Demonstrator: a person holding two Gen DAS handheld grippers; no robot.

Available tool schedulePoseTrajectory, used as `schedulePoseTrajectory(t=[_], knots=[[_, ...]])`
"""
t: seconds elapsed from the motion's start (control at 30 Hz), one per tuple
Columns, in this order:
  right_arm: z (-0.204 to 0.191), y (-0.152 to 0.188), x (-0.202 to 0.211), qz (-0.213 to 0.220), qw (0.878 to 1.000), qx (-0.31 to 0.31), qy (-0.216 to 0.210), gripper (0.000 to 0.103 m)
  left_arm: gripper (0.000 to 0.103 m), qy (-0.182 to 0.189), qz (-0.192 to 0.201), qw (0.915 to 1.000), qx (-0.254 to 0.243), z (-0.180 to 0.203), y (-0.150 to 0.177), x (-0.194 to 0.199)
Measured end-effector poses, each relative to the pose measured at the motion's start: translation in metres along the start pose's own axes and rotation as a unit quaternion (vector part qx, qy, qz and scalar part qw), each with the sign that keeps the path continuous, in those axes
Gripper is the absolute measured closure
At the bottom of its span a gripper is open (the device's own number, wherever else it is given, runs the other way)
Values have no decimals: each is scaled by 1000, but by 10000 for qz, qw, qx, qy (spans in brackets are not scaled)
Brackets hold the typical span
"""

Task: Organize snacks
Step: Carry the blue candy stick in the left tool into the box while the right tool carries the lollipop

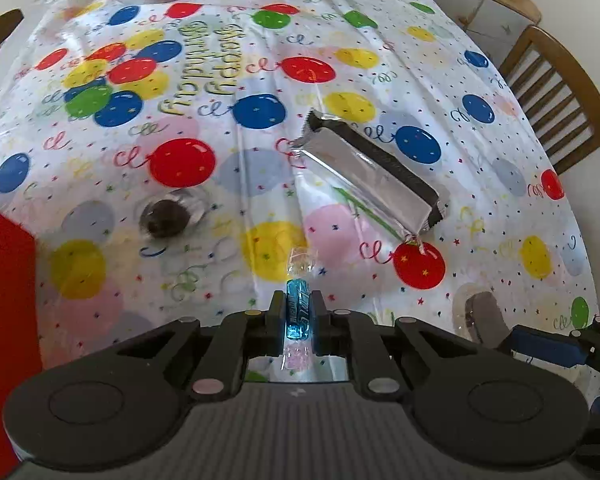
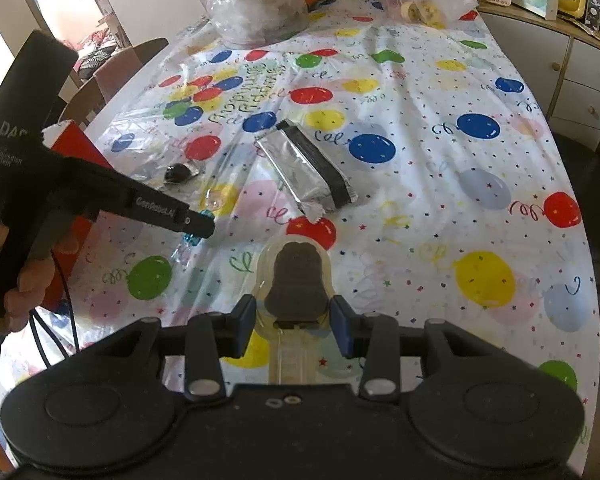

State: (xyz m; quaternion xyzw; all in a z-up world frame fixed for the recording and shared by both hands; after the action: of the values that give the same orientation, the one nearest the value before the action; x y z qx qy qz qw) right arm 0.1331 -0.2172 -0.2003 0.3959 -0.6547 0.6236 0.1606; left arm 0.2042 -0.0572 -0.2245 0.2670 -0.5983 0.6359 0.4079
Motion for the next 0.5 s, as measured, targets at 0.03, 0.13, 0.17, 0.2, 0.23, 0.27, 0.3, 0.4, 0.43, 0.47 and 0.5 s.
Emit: schedulePoseTrajectory(t=[0.03,0.13,0.17,0.2,0.23,0.27,0.3,0.4,0.43,0.47,0.5], knots=[[-2,-1,2,15,10000,5,-15,65,92,5,10,10000,29,-2,1,3],[-9,-4,8,66,10000,32,-31,65,92,-15,53,9999,90,-9,4,15],[-11,-5,10,79,10000,32,-34,65,92,-35,76,9999,101,-12,4,19],[-14,-5,12,92,9999,32,-35,65,92,-47,99,9999,113,-14,5,23],[-16,-7,14,106,9999,37,-36,65,92,-45,125,9998,150,-16,5,28],[-19,-8,16,126,9999,45,-41,65,92,-32,142,9997,193,-19,6,33],[-23,-10,19,154,9999,54,-51,65,92,-25,162,9996,217,-21,6,38],[-33,-14,26,234,9997,71,-76,65,92,-44,236,9994,264,-29,5,55],[-37,-16,28,259,9996,77,-84,65,92,-70,260,9993,268,-32,5,61],[-41,-18,31,294,9995,86,-90,65,92,-120,292,9992,255,-35,5,68],[-45,-20,33,323,9994,98,-97,65,92,-138,315,9991,253,-37,5,74]])
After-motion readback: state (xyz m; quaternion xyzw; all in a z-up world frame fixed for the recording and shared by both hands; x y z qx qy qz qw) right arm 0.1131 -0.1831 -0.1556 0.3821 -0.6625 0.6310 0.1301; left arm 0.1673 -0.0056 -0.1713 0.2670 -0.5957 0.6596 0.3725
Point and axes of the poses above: each gripper's, at about its wrist camera, not at the fingertips, and x roughly against the way its jaws point, z to its right, y to its underside, the point moved 8 cm from there along -x, roughly the way its jaws point, and after that the axes turned 12 degrees about z, right-handed, at the moved point
